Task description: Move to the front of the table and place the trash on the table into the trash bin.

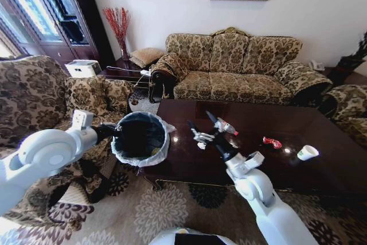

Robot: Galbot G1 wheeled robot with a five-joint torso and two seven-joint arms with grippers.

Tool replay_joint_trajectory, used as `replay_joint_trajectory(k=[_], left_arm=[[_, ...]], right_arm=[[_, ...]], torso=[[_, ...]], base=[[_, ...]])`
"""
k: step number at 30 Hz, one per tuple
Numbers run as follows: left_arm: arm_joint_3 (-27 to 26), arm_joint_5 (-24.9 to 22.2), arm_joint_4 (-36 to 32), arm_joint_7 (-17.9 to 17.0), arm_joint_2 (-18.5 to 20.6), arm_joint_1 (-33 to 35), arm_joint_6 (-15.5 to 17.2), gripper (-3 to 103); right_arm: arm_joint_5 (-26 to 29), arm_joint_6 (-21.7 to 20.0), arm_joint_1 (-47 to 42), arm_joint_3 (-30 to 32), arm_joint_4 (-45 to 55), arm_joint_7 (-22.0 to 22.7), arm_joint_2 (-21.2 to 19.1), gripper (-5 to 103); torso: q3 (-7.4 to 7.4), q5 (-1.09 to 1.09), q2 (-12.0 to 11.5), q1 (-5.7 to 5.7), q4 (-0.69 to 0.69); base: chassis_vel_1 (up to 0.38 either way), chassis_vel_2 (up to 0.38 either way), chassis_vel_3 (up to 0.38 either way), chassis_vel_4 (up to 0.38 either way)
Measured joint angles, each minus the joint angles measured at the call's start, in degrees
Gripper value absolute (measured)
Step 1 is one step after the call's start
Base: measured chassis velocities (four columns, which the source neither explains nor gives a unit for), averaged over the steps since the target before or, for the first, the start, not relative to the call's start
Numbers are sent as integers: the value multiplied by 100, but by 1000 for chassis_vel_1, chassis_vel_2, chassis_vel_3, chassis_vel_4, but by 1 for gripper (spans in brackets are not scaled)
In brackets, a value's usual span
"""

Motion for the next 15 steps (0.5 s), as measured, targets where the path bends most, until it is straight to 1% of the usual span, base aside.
replay_joint_trajectory(k=[1,2,3,5,6,7,8,9,10,11,12,14,15], left_arm=[[20,42,-9,25,-36,7,-10,0],[37,73,-13,49,-67,9,-22,0],[41,92,-13,69,-78,5,-31,0],[41,100,-12,76,-80,4,-35,0],[42,126,-11,96,-85,2,-44,0],[43,176,-10,135,-100,4,-58,0],[43,176,-10,135,-100,4,-58,0],[44,195,-12,147,-117,12,-62,0],[49,217,-25,159,-146,22,-66,0],[49,217,-25,159,-146,22,-66,0],[60,226,-38,164,-164,30,-70,0],[111,258,-65,181,-194,41,-83,0],[111,258,-65,181,-194,41,-83,0]], right_arm=[[-252,84,-34,0,-197,-22,51,100],[-510,197,-30,-41,-454,-30,129,100],[-634,243,14,-127,-729,26,223,100],[-644,245,38,-157,-818,62,254,100],[-640,243,94,-220,-1017,134,323,100],[-613,177,233,-317,-1420,226,462,100],[-613,177,233,-317,-1420,226,462,100],[-614,114,318,-351,-1643,263,541,100],[-644,31,454,-393,-1984,331,651,100],[-644,31,454,-393,-1984,331,651,100],[-707,-16,545,-410,-2187,366,719,100],[-931,-74,808,-437,-2765,432,878,100],[-931,-74,808,-437,-2765,432,878,100]], torso=[[0,0,0,0,-1],[0,-2,0,0,0],[0,0,0,0,0],[0,1,0,0,0],[0,0,0,0,1],[0,-1,0,0,1],[0,-1,0,0,1],[0,-1,0,0,0],[0,3,0,0,2],[0,3,0,0,2],[0,3,0,0,-1],[0,-1,0,0,-2],[0,-1,0,0,-2]], base=[[0,0,0,0],[0,0,0,0],[0,0,0,0],[-28,-28,61,46],[-40,-56,61,46],[-51,-48,78,70],[-51,-48,78,70],[-51,-48,77,76],[0,0,0,0],[0,0,0,0],[-60,-26,44,45],[-30,-16,13,14],[0,0,0,0]])
